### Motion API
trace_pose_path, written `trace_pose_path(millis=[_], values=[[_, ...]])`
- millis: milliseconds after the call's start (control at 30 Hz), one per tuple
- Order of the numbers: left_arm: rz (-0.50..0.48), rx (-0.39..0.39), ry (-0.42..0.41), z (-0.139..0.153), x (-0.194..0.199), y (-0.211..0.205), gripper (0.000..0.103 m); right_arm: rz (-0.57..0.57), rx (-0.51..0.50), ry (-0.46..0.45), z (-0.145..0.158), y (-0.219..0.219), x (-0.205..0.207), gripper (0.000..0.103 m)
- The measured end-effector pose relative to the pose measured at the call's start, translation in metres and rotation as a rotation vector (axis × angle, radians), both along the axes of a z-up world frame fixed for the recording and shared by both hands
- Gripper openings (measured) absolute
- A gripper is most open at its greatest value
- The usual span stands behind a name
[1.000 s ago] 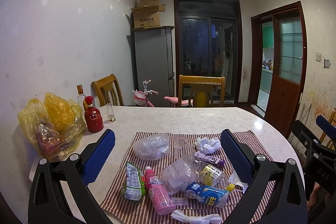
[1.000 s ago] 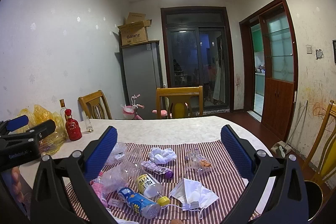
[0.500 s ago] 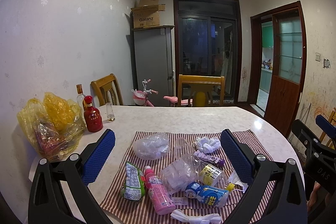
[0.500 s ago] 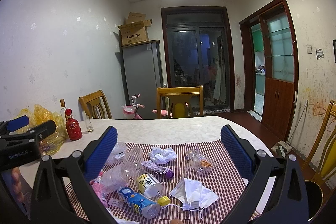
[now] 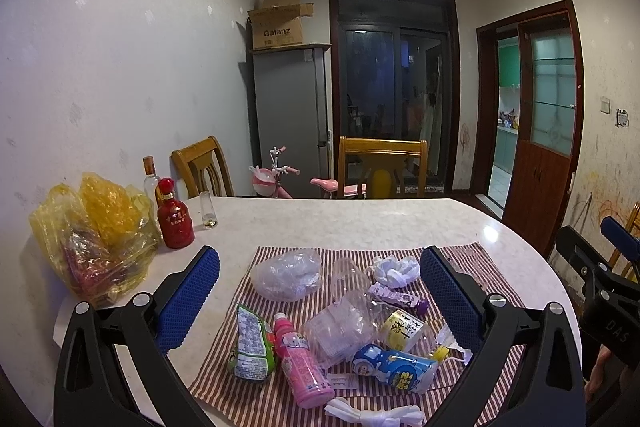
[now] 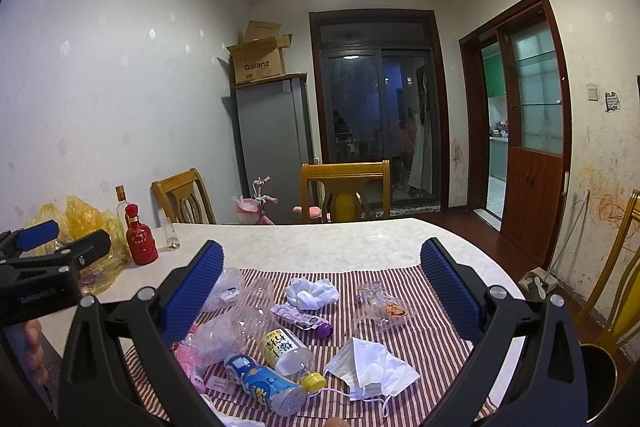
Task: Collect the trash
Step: 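Grasp the white face mask with the right gripper while the left gripper grasps the white tissue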
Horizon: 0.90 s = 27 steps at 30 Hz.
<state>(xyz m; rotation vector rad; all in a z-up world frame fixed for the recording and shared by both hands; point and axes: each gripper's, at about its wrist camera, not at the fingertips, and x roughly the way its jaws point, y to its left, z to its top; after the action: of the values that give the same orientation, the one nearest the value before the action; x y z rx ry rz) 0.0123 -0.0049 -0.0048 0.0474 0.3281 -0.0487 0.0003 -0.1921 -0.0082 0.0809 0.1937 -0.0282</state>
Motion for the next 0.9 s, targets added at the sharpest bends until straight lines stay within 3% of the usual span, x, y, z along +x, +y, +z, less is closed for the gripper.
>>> trace_pose_path(millis=[333,500,600,700,767,833,900], values=[[-0.084,0.002,0.118,-0.037,0.024,0.016,0.097,-0.041,-0.007,0.029,-0.012,-0.016,0.013,0.099],[-0.177,-0.082,0.236,-0.069,0.041,0.038,0.097,-0.025,-0.064,0.092,-0.028,-0.028,0.026,0.099],[-0.161,-0.11,0.3,-0.095,0.049,0.044,0.097,0.025,-0.14,0.256,-0.056,-0.038,0.05,0.099],[-0.197,-0.055,0.369,-0.12,0.053,0.036,0.097,0.076,-0.192,0.453,-0.095,-0.045,0.082,0.098],[-0.224,-0.005,0.4,-0.132,0.05,0.026,0.097,0.118,-0.128,0.568,-0.122,-0.053,0.101,0.089],[-0.26,0.025,0.437,-0.141,0.05,0.018,0.097,0.149,-0.055,0.652,-0.143,-0.058,0.117,0.088],[-0.306,-0.002,0.475,-0.151,0.05,0.015,0.097,0.14,-0.053,0.701,-0.162,-0.057,0.131,0.088]])
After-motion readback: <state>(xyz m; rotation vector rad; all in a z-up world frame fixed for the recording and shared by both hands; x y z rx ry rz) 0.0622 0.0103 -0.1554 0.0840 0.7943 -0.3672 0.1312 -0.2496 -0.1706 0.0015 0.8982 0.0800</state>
